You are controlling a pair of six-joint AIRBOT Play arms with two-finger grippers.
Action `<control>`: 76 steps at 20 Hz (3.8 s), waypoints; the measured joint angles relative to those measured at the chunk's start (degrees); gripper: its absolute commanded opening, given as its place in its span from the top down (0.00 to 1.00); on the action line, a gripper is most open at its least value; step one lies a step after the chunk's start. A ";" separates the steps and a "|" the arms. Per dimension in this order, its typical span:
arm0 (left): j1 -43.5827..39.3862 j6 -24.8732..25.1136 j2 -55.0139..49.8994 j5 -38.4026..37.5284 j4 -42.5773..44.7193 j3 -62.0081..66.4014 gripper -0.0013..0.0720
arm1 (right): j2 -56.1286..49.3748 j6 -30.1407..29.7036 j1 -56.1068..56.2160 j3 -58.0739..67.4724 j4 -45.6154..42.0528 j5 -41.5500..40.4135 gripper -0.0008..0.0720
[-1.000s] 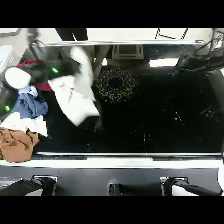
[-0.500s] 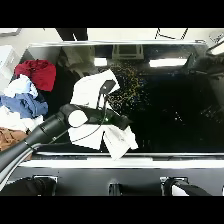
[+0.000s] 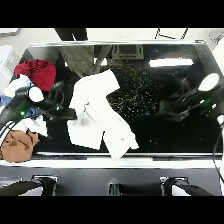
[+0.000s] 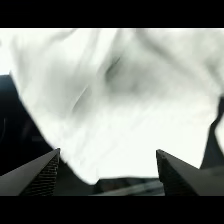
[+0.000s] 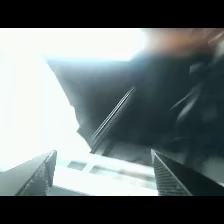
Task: Fold the clothes and pants, and hang the long-sleeved shirts on hangers.
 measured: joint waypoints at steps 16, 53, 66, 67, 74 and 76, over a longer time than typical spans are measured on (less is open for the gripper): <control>4.85 3.02 -0.52 13.09 -14.60 -20.35 0.27 | -4.74 -6.36 13.31 -24.96 14.08 -15.04 0.03; 12.66 1.31 29.94 29.68 4.31 2.58 0.95 | 4.83 13.05 18.64 19.56 -40.92 -11.87 0.93; 12.90 1.38 19.80 26.16 -3.19 -15.32 0.95 | -16.37 6.99 10.10 18.56 -7.32 -6.19 0.09; 13.00 1.40 19.74 25.70 -3.26 -15.43 0.95 | -16.52 6.08 7.13 18.62 -4.55 -2.95 0.11; 13.16 1.53 19.63 24.37 -3.52 -15.69 0.95 | -12.26 2.95 5.99 -5.40 7.74 -2.08 0.14; 13.16 1.53 19.63 24.24 -3.52 -15.72 0.95 | -11.45 1.18 11.13 -14.01 13.07 -8.39 0.14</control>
